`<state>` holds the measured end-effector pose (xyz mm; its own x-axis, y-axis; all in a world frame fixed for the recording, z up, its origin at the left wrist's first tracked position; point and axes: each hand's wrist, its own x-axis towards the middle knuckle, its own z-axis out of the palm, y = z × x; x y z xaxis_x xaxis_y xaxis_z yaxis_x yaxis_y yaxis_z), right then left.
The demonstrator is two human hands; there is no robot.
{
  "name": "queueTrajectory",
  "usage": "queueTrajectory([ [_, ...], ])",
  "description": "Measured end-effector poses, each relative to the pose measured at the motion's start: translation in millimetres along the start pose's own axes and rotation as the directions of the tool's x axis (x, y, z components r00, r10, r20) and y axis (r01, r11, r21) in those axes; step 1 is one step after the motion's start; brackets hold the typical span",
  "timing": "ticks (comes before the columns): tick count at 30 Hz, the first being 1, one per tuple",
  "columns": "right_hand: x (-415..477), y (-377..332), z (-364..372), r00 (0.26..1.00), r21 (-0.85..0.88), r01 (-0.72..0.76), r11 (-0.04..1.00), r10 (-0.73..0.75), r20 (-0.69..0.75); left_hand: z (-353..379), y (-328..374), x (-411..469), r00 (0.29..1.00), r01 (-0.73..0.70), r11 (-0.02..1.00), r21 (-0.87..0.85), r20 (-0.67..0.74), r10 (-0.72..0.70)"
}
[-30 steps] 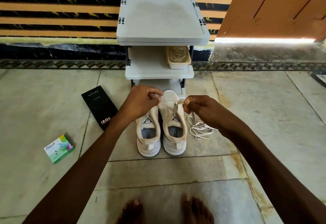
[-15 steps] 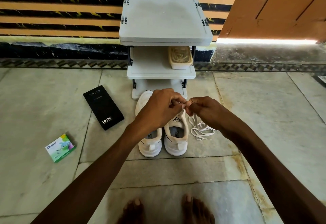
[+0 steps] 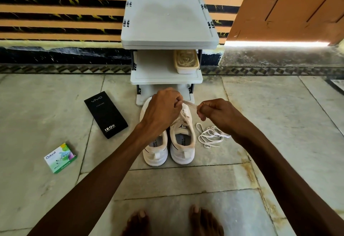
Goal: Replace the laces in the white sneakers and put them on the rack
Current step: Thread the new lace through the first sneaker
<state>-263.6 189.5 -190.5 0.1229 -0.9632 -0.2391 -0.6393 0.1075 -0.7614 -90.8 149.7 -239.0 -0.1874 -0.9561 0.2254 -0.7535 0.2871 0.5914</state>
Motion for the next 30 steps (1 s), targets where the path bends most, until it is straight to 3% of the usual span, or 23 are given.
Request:
queueTrajectory([
  [12, 4.1, 13.3, 6.4, 0.999, -0.007, -0.052, 0.999, 0.052, -0.001, 7.3, -32.3, 7.3, 0.997, 0.076, 0.997, 0.008, 0.020, -0.076],
  [19, 3.9, 15.8, 8.7, 0.980, -0.062, 0.020, 0.998, -0.008, 0.198, 7.0, -36.2, 5.6, 0.995, 0.078, 0.997, -0.006, 0.069, -0.078],
  [21, 1.9, 12.0, 5.2, 0.922, -0.076, 0.118, 0.990, -0.081, 0.379, 2.9, -33.1, 5.9, 0.989, 0.088, 0.996, -0.030, 0.123, -0.083],
  [23, -2.3, 7.3, 0.5, 0.783, -0.033, 0.181, 0.983, -0.124, 0.609, -4.6, -27.7, 6.4, 0.984, 0.112, 0.989, -0.100, 0.151, -0.096],
  [26, -5.4, 4.8, -3.7, 0.631, -0.101, 0.191, 0.976, -0.043, 0.775, -25.3, -21.3, 6.3, 0.971, 0.169, 0.936, -0.308, 0.213, -0.105],
  [28, -1.6, 11.2, -5.5, 0.619, -0.233, 0.200, 0.952, 0.061, 0.783, -42.3, -16.3, 5.6, 0.958, 0.209, 0.878, -0.432, 0.273, -0.094],
  [30, 4.8, 19.4, -7.7, 0.690, -0.334, 0.224, 0.916, 0.093, 0.718, -59.4, -7.3, 2.8, 0.938, 0.241, 0.815, -0.526, 0.341, -0.057],
])
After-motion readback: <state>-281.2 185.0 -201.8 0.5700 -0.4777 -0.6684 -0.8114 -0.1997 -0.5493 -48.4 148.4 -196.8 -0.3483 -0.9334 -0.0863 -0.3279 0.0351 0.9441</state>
